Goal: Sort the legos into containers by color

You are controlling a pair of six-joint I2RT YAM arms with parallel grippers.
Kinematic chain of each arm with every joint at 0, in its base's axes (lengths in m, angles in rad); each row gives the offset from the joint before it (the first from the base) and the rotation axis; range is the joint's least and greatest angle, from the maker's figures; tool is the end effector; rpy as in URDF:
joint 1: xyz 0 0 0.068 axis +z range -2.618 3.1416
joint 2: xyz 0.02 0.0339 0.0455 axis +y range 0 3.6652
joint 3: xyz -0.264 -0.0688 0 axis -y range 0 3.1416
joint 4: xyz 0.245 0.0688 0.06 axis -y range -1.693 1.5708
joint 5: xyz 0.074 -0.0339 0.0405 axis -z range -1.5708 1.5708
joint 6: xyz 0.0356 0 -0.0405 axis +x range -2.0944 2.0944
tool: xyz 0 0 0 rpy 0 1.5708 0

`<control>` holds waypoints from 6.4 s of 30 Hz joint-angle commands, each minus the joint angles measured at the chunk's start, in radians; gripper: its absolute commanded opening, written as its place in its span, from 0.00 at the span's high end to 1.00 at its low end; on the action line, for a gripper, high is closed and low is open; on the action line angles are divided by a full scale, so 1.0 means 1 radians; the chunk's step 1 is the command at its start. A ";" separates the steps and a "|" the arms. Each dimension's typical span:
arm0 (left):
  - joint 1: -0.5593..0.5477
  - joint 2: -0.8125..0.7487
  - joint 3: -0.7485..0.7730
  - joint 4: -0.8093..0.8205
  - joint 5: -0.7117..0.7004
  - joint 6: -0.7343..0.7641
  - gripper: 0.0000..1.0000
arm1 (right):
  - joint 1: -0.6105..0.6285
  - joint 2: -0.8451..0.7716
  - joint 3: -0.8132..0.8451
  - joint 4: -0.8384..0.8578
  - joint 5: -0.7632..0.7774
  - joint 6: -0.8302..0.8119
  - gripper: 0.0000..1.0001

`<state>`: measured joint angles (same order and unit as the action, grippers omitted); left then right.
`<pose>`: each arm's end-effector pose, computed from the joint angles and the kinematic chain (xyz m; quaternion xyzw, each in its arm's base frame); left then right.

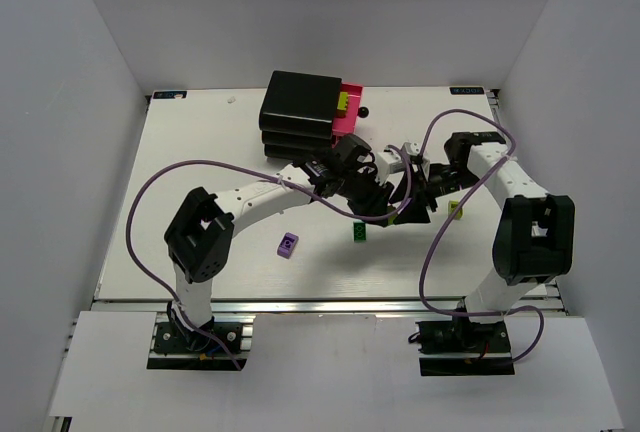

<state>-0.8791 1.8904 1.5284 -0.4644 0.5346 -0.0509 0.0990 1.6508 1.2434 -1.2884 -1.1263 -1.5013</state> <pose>0.2566 -0.3383 0.2565 0.4494 0.7839 -0.3772 0.2032 0.2741 0.0595 0.2461 -0.5823 0.6118 0.4412 0.3034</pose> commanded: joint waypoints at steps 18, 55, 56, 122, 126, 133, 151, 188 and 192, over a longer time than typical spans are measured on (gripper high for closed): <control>0.000 -0.099 0.004 0.067 0.028 -0.012 1.00 | 0.002 0.063 0.050 -0.020 -0.004 -0.017 0.26; 0.000 -0.140 -0.047 0.076 0.013 -0.018 1.00 | -0.015 0.084 0.146 -0.023 -0.109 0.061 0.24; 0.000 -0.140 -0.053 0.076 0.013 -0.018 1.00 | -0.010 0.083 0.146 -0.023 -0.104 0.061 0.24; 0.201 0.139 0.487 0.004 -0.835 -0.168 1.00 | -0.085 -0.089 -0.022 0.695 0.072 0.748 1.00; 0.201 0.183 0.519 -0.019 -0.877 -0.167 1.00 | -0.087 -0.106 -0.041 0.693 0.071 0.739 1.00; 0.201 0.200 0.519 -0.034 -0.892 -0.171 0.92 | -0.087 -0.120 -0.053 0.683 0.071 0.731 0.99; 0.201 0.099 0.573 -0.019 -0.886 -0.222 0.36 | -0.042 -0.114 -0.006 0.771 0.109 0.777 0.95; 0.210 -0.849 -0.450 -0.037 -1.095 -0.573 0.37 | 0.234 0.392 0.568 1.290 0.655 1.188 0.68; 0.210 -0.855 -0.462 -0.034 -1.104 -0.587 0.37 | 0.235 0.403 0.585 1.232 0.655 1.162 0.51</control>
<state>-0.6704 1.0599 1.0782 -0.4866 -0.5438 -0.6193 0.3374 2.0480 1.7729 -0.0353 -0.4763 -0.3016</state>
